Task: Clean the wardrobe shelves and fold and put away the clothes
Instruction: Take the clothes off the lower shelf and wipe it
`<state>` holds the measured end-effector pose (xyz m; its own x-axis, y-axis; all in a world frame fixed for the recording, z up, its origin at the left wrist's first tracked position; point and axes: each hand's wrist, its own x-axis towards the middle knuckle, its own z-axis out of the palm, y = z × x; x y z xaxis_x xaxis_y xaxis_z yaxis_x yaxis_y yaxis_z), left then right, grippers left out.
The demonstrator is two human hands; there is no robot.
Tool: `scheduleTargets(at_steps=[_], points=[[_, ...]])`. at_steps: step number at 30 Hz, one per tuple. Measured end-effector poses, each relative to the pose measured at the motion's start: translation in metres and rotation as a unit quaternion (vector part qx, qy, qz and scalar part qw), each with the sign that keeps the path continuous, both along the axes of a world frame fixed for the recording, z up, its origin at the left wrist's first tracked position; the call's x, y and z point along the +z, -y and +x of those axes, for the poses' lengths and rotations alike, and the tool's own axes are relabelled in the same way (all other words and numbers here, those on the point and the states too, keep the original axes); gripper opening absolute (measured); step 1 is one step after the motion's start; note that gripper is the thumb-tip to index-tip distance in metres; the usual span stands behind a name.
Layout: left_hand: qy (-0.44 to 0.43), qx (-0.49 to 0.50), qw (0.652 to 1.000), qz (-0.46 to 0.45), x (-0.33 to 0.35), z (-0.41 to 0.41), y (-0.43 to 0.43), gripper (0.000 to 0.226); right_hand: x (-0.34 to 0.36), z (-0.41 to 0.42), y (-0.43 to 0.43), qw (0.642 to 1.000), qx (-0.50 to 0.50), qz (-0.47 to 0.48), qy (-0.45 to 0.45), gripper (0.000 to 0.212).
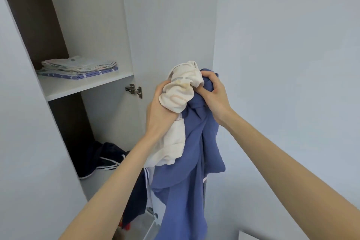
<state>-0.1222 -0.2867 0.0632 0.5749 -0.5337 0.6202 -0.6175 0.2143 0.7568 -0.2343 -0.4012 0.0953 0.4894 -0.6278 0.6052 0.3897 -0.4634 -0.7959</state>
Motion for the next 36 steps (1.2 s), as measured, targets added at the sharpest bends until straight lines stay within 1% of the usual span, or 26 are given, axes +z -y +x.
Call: scheduleTargets(at_steps=[5, 11, 16, 20, 22, 24, 26, 27, 29, 31, 33, 34, 36], points=[[-0.028, -0.044, 0.998, 0.024, -0.016, -0.101, 0.031, 0.053, -0.015, -0.110, 0.022, 0.999, -0.037, 0.011, -0.021, 0.022], [-0.057, -0.132, 0.988, 0.048, -0.051, -0.216, 0.089, 0.056, -0.049, -0.239, 0.057, 0.990, -0.124, 0.049, -0.045, 0.022], [-0.065, -0.223, 0.969, 0.086, -0.083, -0.298, 0.141, 0.061, -0.079, -0.334, 0.089, 0.972, -0.206, 0.081, -0.076, 0.023], [-0.067, -0.284, 0.946, 0.139, -0.115, -0.344, 0.180, 0.067, -0.110, -0.387, 0.108, 0.958, -0.250, 0.103, -0.094, 0.023], [-0.071, -0.311, 0.932, 0.171, -0.139, -0.360, 0.196, 0.068, -0.134, -0.406, 0.118, 0.949, -0.269, 0.120, -0.111, 0.023], [-0.077, -0.339, 0.912, 0.218, -0.170, -0.370, 0.209, 0.075, -0.167, -0.421, 0.126, 0.936, -0.289, 0.145, -0.136, 0.023], [-0.048, -0.363, 0.887, 0.283, -0.202, -0.375, 0.217, 0.082, -0.211, -0.430, 0.134, 0.918, -0.313, 0.184, -0.162, 0.026], [-0.032, -0.374, 0.871, 0.318, -0.218, -0.377, 0.220, 0.080, -0.235, -0.434, 0.137, 0.905, -0.322, 0.208, -0.185, 0.027], [-0.009, -0.394, 0.835, 0.383, -0.250, -0.375, 0.222, 0.072, -0.285, -0.440, 0.140, 0.876, -0.308, 0.282, -0.242, 0.030], [0.037, -0.393, 0.805, 0.442, -0.276, -0.367, 0.219, 0.076, -0.325, -0.442, 0.138, 0.840, -0.261, 0.371, -0.298, 0.039], [0.058, -0.371, 0.795, 0.476, -0.291, -0.354, 0.211, 0.078, -0.348, -0.443, 0.131, 0.818, -0.237, 0.395, -0.344, 0.048], [0.062, -0.360, 0.796, 0.483, -0.294, -0.347, 0.206, 0.077, -0.353, -0.443, 0.127, 0.816, -0.236, 0.389, -0.357, 0.048], [0.088, -0.344, 0.804, 0.477, -0.291, -0.332, 0.198, 0.071, -0.347, -0.437, 0.119, 0.826, -0.236, 0.366, -0.358, 0.043]])
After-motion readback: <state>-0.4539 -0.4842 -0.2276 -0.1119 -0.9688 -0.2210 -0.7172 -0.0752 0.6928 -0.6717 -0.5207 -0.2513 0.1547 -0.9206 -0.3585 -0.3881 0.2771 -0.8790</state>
